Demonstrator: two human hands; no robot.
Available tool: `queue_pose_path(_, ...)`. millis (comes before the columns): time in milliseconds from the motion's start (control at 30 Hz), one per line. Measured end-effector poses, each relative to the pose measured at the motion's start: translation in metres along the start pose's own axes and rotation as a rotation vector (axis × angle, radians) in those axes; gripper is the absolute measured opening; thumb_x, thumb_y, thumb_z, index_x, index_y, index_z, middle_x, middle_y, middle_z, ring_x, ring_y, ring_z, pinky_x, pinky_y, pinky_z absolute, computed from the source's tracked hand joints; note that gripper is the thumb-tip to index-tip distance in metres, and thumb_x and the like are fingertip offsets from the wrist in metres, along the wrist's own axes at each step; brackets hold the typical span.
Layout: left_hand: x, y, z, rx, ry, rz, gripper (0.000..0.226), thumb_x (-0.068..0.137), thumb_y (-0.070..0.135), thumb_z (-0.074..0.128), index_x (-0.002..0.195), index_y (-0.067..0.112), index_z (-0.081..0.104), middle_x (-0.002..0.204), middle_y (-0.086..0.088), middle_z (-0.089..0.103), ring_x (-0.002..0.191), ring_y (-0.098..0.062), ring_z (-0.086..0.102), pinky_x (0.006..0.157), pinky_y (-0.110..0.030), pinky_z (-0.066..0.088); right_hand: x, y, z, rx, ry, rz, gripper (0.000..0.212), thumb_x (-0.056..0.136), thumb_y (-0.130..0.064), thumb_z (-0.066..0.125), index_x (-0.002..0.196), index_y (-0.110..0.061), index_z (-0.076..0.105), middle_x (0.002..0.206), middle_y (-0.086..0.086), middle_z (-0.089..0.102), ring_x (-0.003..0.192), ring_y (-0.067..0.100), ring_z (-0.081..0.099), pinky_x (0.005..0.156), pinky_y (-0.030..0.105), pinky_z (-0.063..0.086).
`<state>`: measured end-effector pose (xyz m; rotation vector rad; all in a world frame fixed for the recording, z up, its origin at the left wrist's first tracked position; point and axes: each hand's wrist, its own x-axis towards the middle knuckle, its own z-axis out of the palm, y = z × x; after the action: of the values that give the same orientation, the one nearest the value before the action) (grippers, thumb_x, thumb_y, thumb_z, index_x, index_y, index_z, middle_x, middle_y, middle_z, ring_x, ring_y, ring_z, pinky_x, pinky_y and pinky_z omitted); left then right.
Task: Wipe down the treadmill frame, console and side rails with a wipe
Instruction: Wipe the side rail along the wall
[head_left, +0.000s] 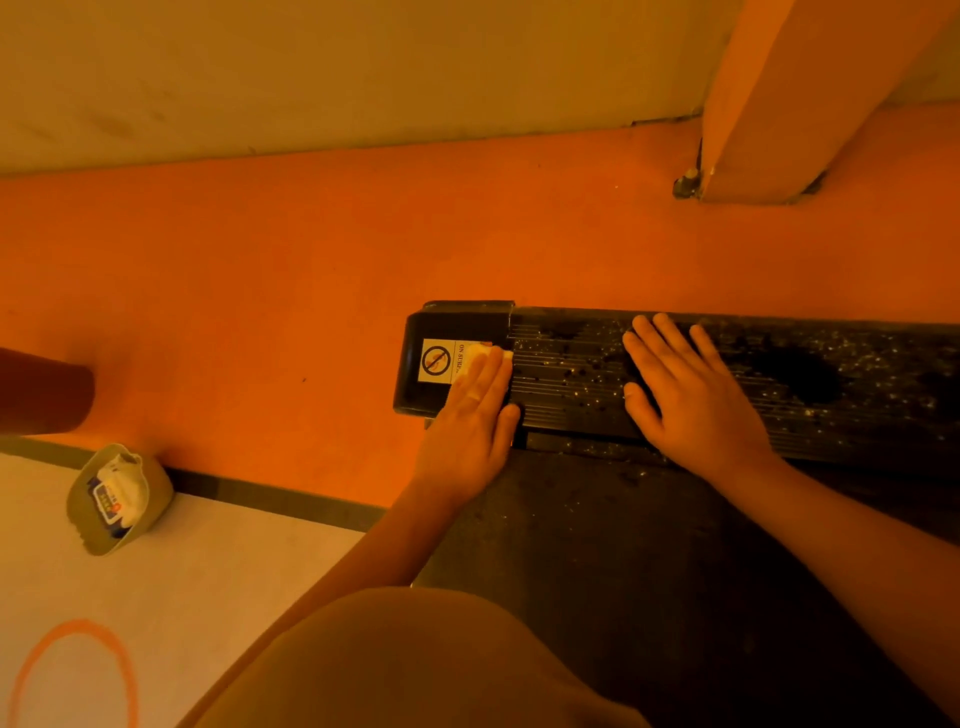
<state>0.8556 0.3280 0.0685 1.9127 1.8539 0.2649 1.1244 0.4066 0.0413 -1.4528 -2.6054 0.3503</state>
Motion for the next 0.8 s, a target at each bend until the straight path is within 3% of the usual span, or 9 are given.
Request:
queue_pose_path(300,0.061,-0.001,-0.014,0.07,-0.057,0.029,0.069,0.104,0.05,0.021,0.16,0.009,0.019,0.167,-0.01,0.015,0.155,-0.023,0.004,0.126,-0.041,0.01,0.001,-0.001,-0.002,-0.009,-0.017,0.001,0.06,0.104,-0.041,0.029,0.154,-0.009,0.032,0.162,0.01,0.027,0.152,0.024,0.017,0.124,0.048,0.012)
queue_pose_path(467,0.001,-0.001,0.0,0.049,-0.047,0.031,0.065,0.106,0.048,0.023,0.161,0.017,0.012,0.168,-0.001,0.007,0.155,-0.016,-0.002,0.125,-0.04,0.014,0.0,0.0,-0.003,-0.009,-0.03,0.003,0.061,0.104,-0.042,0.027,0.154,-0.009,0.031,0.162,0.01,0.026,0.152,0.024,0.016,0.124,0.048,0.012)
queue_pose_path(600,-0.025,0.002,0.014,0.056,-0.025,0.026,0.061,0.107,0.044,0.026,0.16,0.015,0.016,0.167,-0.002,0.007,0.155,-0.014,-0.006,0.126,-0.042,0.009,0.0,-0.001,-0.003,-0.02,-0.034,0.001,0.061,0.104,-0.042,0.027,0.154,-0.008,0.032,0.162,0.011,0.027,0.152,0.025,0.017,0.124,0.05,0.014)
queue_pose_path(800,-0.006,0.013,0.009,0.086,-0.107,-0.027,0.074,0.1,0.055,0.015,0.161,0.014,0.004,0.168,-0.002,-0.006,0.154,-0.016,-0.014,0.122,-0.032,-0.009,0.001,-0.002,-0.007,-0.008,-0.055,0.006,0.061,0.104,-0.042,0.027,0.154,-0.009,0.031,0.162,0.01,0.026,0.153,0.024,0.015,0.124,0.048,0.011)
